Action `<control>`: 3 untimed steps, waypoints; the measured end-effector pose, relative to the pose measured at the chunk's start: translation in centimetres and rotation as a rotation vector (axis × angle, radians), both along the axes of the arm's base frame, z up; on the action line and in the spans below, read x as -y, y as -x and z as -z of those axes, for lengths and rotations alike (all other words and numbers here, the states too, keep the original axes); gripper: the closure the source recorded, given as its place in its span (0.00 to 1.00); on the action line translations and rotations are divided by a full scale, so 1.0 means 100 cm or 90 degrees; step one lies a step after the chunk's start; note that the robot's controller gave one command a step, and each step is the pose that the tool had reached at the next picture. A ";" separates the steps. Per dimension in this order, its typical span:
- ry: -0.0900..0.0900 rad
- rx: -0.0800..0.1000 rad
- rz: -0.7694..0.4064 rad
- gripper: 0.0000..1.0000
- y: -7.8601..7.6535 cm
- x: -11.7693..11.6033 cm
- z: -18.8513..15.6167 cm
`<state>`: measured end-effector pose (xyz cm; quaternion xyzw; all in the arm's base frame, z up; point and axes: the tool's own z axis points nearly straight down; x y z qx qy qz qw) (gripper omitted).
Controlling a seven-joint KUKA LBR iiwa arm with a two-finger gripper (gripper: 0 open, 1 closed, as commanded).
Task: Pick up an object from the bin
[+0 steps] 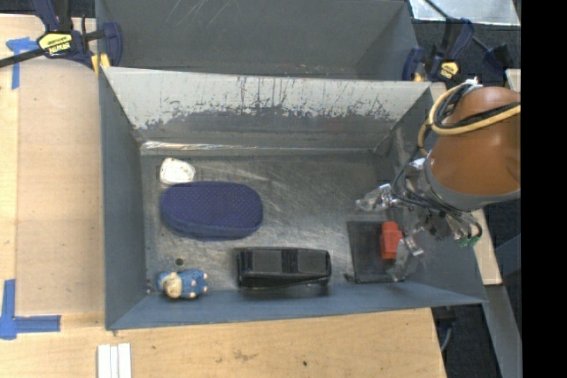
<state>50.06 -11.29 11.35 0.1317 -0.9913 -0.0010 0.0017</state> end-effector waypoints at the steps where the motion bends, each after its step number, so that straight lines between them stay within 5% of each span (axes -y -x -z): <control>1: 0.001 0.003 0.004 0.00 -0.052 0.019 0.042; 2: 0.002 0.014 0.002 1.00 -0.056 0.018 0.037; 3: 0.002 0.010 -0.039 1.00 -0.053 -0.009 -0.099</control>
Offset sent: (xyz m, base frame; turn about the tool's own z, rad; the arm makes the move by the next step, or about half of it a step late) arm 0.0500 -0.0177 -0.0435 0.0028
